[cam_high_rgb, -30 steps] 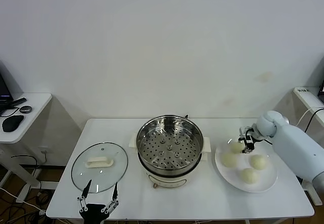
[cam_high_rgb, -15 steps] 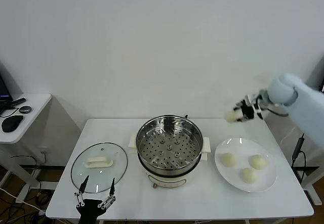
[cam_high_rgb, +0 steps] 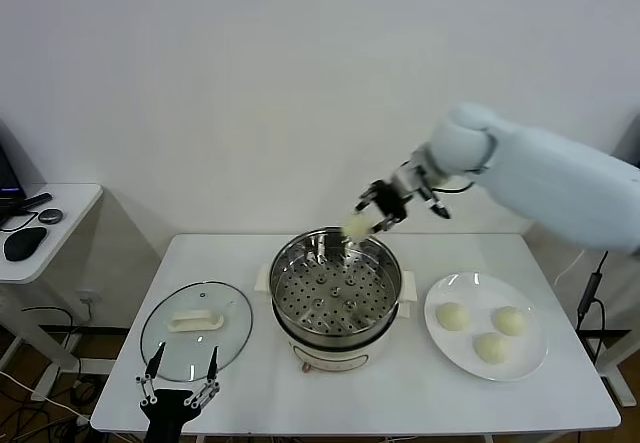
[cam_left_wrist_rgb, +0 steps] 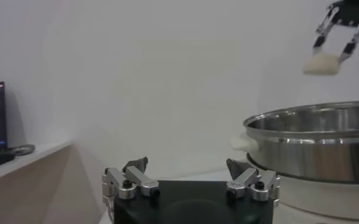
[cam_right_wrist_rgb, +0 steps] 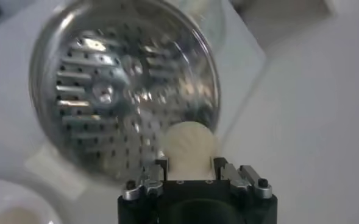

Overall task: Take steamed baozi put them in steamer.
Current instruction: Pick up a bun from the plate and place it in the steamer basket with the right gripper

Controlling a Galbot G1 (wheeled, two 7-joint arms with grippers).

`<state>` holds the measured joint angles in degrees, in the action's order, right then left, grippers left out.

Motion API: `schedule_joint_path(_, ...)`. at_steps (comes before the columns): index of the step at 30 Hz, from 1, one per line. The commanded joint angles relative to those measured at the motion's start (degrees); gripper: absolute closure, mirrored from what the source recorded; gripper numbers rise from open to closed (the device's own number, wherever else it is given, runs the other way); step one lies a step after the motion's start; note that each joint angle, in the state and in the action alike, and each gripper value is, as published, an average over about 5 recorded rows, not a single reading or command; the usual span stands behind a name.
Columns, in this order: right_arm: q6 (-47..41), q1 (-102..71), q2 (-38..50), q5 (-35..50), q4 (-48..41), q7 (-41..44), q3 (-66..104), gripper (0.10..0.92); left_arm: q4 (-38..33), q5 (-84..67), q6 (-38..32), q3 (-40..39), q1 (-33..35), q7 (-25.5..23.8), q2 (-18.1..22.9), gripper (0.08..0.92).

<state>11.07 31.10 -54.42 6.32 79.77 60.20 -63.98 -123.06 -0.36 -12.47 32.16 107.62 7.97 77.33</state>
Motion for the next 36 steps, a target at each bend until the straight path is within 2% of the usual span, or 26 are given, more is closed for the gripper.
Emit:
schedule_joint_path(1, 17.3, -0.9, -11.3, -10.0, -4.7, -1.0, -6.9, 0.558, -1.1, -0.4, 0.2, 1.3, 0.7, 0.1, 0.6, 0.177)
schedule_joint_path(10, 28.0, -10.3, -15.1, -27.9, -14.7, -3.8, -0.9, 0.552, -2.1, -0.4, 0.6, 2.8, 1.3, 0.2, 1.0, 0.177)
schedule_joint_path(14, 30.3, -11.3, -16.1, -32.7, -17.7, -4.2, 1.0, 0.55, -1.9, -0.4, 0.8, 2.9, 1.1, 0.2, 1.1, 0.177)
schedule_joint_path(23, 31.3, -11.7, -16.2, -34.1, -19.4, -4.5, 2.2, 0.543, -1.8, -0.5, 0.7, 3.0, 0.9, 0.2, 1.3, 0.177)
schedule_joint_path(27, 31.9, -12.4, -16.6, -35.5, -20.5, -5.2, 3.3, 0.513, -2.0, -0.4, 0.7, 3.1, 1.0, 0.2, 1.3, 0.177)
schedule_joint_path(32, 32.7, -12.2, -17.0, -35.5, -21.2, -6.0, 3.6, 0.435, -2.0, -0.4, 0.6, 3.1, 1.1, 0.3, 1.3, 0.177)
schedule_joint_path(36, 32.2, -10.8, -16.9, -32.4, -20.2, -6.0, 3.0, 0.331, -2.1, -0.4, 0.6, 3.1, 1.2, 0.3, 1.4, 0.177)
